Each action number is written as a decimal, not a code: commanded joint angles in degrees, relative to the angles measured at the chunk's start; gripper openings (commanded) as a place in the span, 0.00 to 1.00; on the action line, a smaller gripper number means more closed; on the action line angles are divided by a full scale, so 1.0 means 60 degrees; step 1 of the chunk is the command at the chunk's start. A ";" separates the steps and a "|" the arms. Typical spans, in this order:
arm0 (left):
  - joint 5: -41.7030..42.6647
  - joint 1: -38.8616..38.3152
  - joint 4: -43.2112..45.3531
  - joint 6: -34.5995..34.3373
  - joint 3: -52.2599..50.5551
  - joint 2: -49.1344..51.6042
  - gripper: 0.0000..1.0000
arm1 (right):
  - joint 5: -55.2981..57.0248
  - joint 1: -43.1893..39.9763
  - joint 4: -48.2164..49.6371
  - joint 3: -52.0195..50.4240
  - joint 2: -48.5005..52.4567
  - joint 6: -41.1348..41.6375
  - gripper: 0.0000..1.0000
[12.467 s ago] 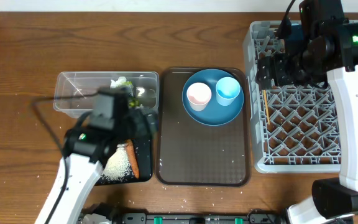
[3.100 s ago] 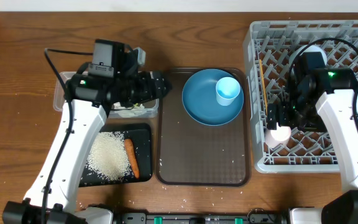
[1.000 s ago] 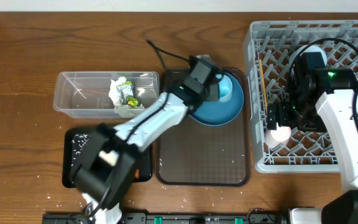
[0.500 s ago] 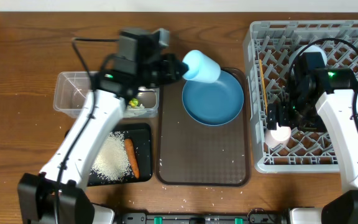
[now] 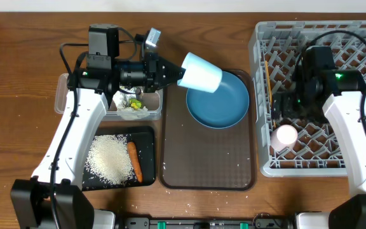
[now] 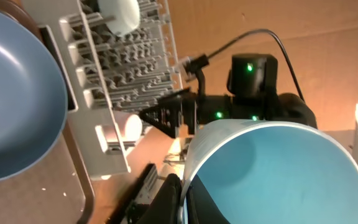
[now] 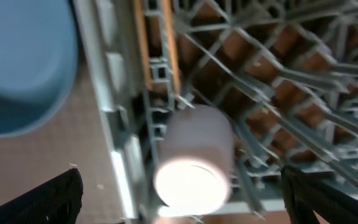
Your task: Sort waste into correct bins and load items into the dishwasher rack
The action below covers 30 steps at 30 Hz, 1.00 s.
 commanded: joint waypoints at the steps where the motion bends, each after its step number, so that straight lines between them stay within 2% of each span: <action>1: 0.0532 0.0000 0.0007 0.0200 0.0044 -0.0011 0.06 | -0.1381 -0.0091 0.0087 0.0011 -0.0102 0.0805 0.99; 3: 0.0535 -0.0004 0.0007 0.0200 0.0044 -0.0011 0.06 | -0.2495 -0.0091 0.0197 0.0011 -0.0102 0.0918 0.99; 5: 0.0583 0.0000 0.0004 0.0197 0.0044 -0.0011 0.06 | -0.3905 -0.0120 0.0346 0.0080 -0.0106 0.0412 0.99; 6: 0.0656 0.0000 0.0004 0.0197 0.0044 -0.0011 0.06 | -0.4870 -0.0138 0.0353 0.0135 -0.0106 -0.0069 0.99; 11: 0.0849 -0.0004 0.0004 0.0197 0.0044 -0.0011 0.06 | -1.1741 -0.0295 0.0182 0.0222 -0.0211 -0.4175 0.98; 14: 0.0936 -0.0044 -0.0011 0.0197 0.0044 -0.0011 0.06 | -1.3795 -0.0302 0.0138 0.0222 -0.0248 -0.5187 0.98; 21: 0.0892 -0.0739 -0.0098 0.0197 0.0044 -0.0011 0.06 | -1.4772 -0.0270 0.0200 0.0222 -0.0248 -0.5854 0.95; 30: 0.0852 -0.1129 -0.0095 0.0197 0.0044 -0.0011 0.06 | -1.4757 -0.0011 0.0386 0.0222 -0.0280 -0.6193 0.96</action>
